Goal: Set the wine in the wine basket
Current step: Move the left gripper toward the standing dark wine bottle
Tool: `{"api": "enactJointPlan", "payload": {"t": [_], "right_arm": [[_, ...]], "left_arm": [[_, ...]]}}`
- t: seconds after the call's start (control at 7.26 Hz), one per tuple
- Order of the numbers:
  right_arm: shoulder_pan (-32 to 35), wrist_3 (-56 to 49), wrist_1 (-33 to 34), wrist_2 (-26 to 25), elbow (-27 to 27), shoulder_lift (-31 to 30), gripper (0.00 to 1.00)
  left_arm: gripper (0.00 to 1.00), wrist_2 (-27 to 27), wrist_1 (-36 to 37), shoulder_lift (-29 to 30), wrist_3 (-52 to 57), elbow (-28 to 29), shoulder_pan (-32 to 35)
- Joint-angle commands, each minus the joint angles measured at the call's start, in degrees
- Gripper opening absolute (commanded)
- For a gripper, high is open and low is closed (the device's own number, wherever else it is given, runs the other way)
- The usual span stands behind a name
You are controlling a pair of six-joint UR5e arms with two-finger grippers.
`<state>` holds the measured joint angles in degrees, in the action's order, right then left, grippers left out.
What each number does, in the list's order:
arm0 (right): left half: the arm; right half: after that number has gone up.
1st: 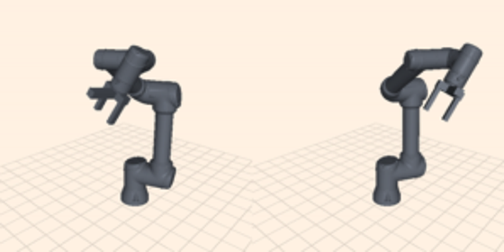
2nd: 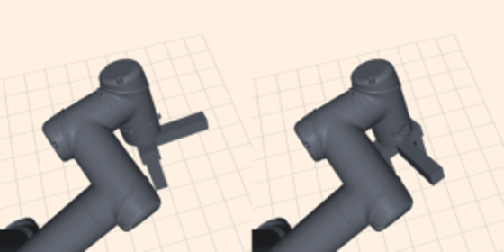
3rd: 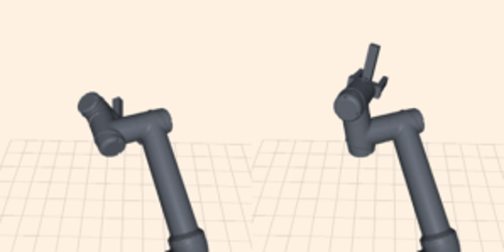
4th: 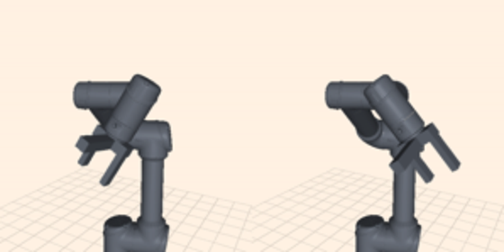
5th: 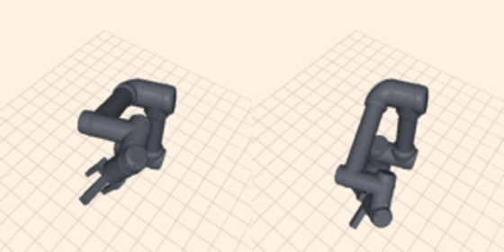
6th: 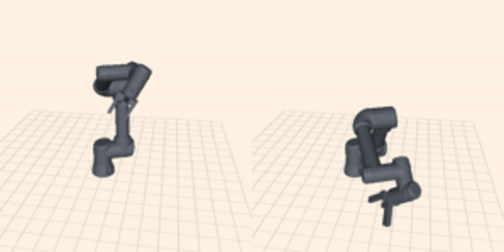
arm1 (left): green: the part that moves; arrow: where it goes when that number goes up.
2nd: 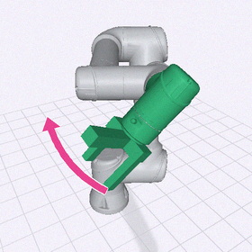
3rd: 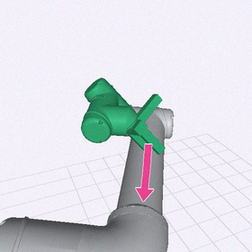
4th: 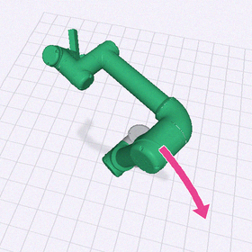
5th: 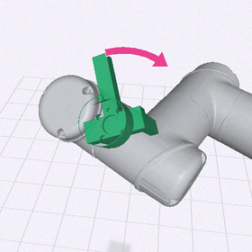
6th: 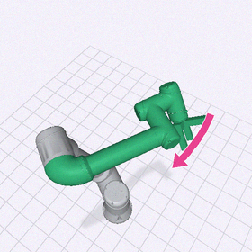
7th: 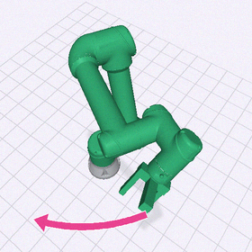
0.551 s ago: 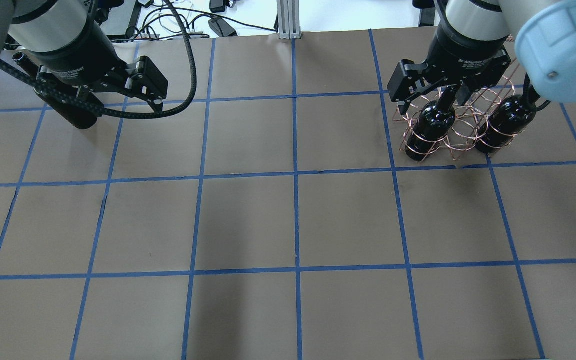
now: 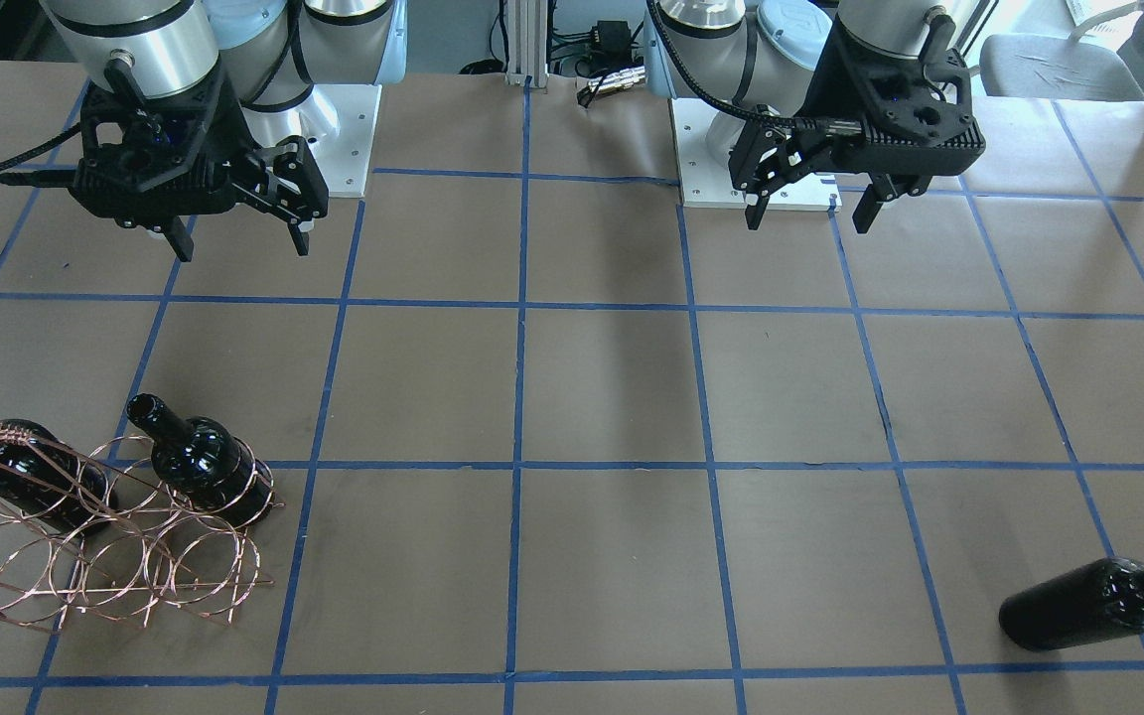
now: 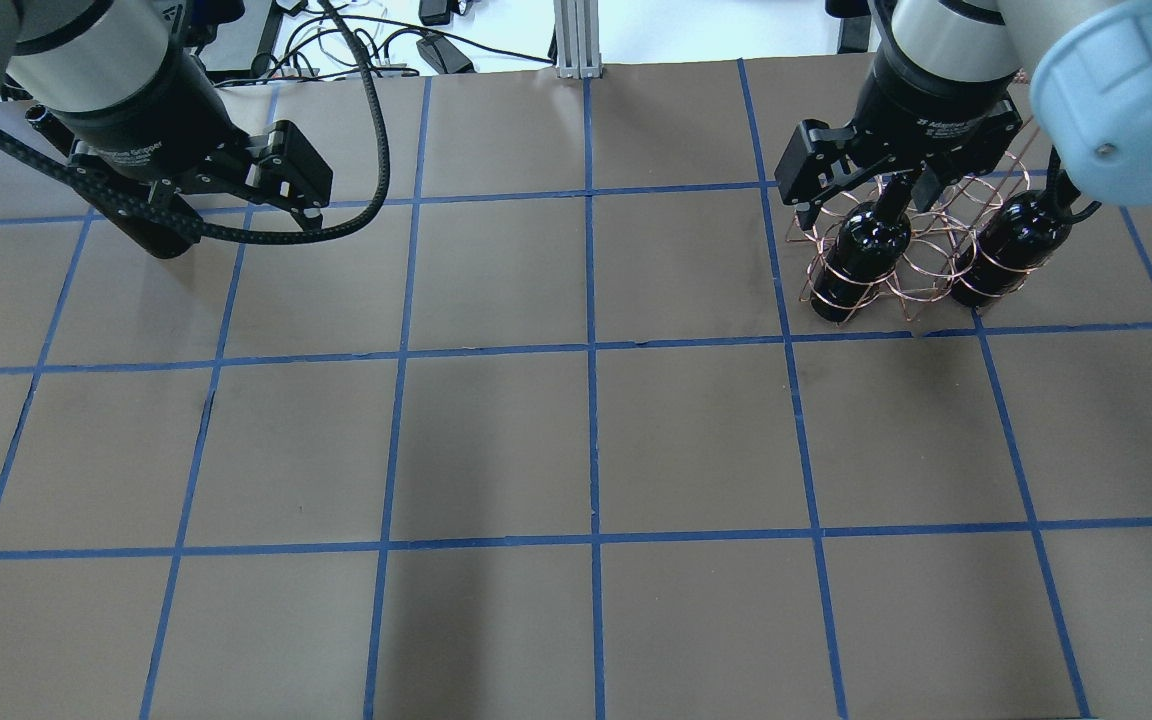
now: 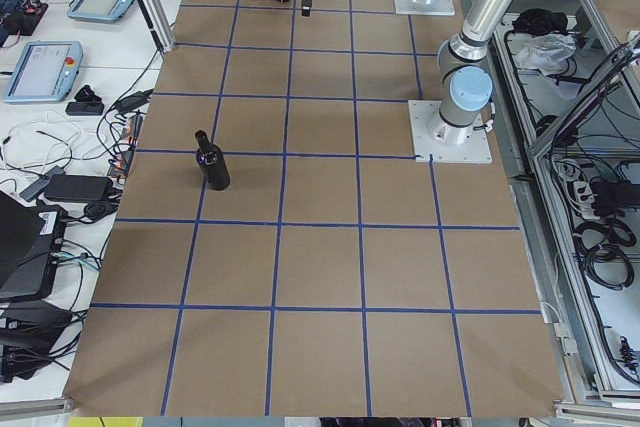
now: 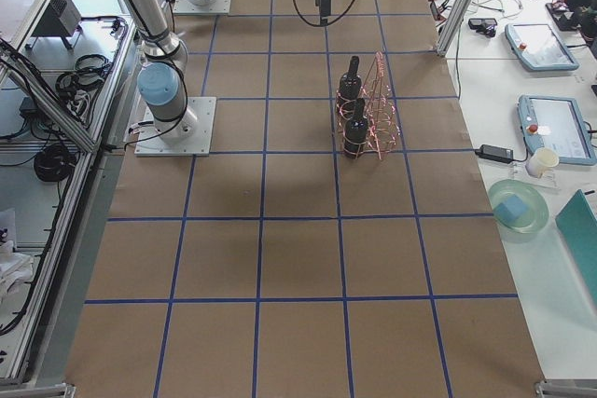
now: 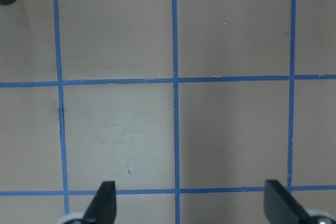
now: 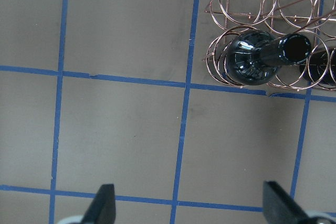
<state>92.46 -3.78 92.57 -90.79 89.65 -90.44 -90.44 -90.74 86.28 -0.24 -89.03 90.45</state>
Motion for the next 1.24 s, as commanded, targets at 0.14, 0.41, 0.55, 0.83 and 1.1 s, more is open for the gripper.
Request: {"api": "enactJointPlan", "payload": {"t": [0.14, 0.41, 0.55, 0.83, 1.1], "right_arm": [[0.0, 0.0, 0.1, 0.0, 0.0, 0.0, 1.00], [0.0, 0.0, 0.1, 0.0, 0.0, 0.0, 1.00], [0.0, 0.1, 0.0, 0.0, 0.0, 0.0, 1.00], [0.0, 0.0, 0.1, 0.0, 0.0, 0.0, 1.00], [0.0, 0.1, 0.0, 0.0, 0.0, 0.0, 1.00]], "left_arm": [[1.00, 0.3, 0.1, 0.8, -0.5, 0.1, -0.4], [1.00, 0.2, 0.6, 0.8, 0.1, 0.1, -0.5], [1.00, 0.1, 1.3, 1.3, 0.1, 0.0, -0.6], [1.00, 0.3, 3.6, 2.6, 3.2, 0.3, -3.8], [1.00, 4.7, 5.1, 7.8, 10.7, 4.4, -12.8]]}}
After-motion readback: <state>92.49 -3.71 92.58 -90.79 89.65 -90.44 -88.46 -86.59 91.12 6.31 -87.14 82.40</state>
